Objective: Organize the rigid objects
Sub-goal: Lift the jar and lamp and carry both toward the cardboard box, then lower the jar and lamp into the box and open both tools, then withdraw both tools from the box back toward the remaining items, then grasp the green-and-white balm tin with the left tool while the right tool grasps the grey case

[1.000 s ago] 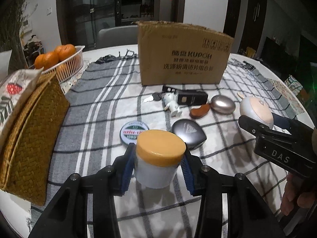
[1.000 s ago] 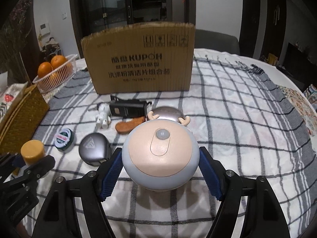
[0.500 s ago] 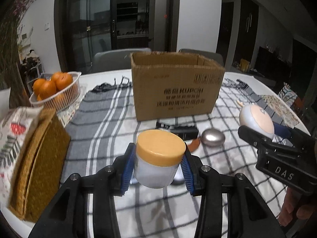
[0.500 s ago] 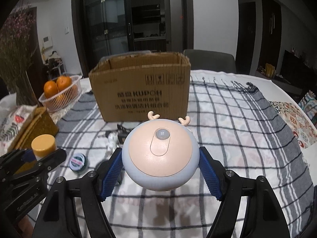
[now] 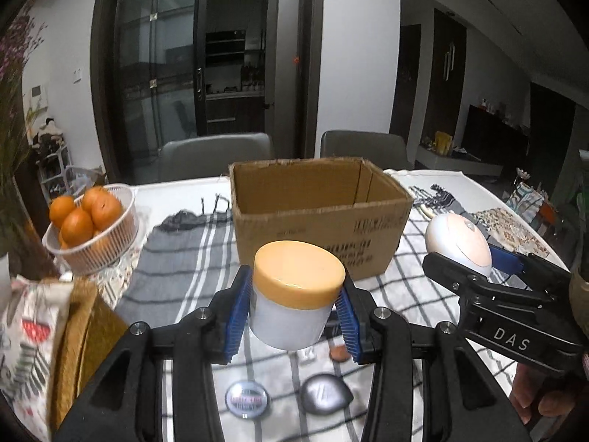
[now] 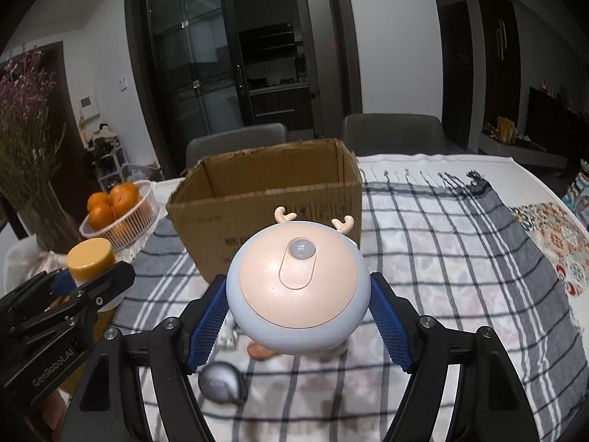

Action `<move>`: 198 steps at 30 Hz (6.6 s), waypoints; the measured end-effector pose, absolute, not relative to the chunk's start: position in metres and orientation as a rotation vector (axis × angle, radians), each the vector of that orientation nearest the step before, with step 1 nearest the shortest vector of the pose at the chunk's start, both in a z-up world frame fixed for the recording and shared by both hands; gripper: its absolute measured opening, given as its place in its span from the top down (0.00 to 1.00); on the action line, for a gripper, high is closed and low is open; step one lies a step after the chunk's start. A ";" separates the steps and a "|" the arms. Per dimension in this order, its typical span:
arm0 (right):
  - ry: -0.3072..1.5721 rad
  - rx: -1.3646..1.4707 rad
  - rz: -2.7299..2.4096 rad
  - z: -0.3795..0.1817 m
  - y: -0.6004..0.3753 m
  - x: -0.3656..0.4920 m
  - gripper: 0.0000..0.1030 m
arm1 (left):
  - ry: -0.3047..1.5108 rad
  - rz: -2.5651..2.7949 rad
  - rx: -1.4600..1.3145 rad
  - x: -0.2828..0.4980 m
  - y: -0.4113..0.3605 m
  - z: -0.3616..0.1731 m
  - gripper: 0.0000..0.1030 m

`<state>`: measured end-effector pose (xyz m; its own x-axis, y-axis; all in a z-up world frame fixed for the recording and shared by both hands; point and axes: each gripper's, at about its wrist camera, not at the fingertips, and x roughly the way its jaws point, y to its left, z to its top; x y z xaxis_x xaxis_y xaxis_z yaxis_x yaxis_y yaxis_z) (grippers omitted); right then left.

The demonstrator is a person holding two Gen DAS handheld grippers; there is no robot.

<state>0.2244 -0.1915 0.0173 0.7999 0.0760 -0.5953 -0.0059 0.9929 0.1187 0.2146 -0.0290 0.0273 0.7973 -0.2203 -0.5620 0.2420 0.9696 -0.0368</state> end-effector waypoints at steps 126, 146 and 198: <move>0.632 -0.029 0.118 0.015 -0.107 0.175 0.14 | 0.598 -0.107 0.142 0.140 0.055 0.003 0.00; 0.800 -0.039 0.140 -0.068 -0.099 0.183 0.14 | 0.693 -0.283 0.258 0.154 0.047 -0.079 0.04; 0.947 0.001 0.207 -0.126 -0.111 0.233 0.45 | 0.912 -0.371 0.096 0.216 0.025 -0.133 0.51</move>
<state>0.2332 -0.1109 -0.1257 0.5658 0.1763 -0.8054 -0.1754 0.9802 0.0914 0.2158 0.0250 -0.1333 0.5538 -0.2730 -0.7866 0.3538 0.9323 -0.0745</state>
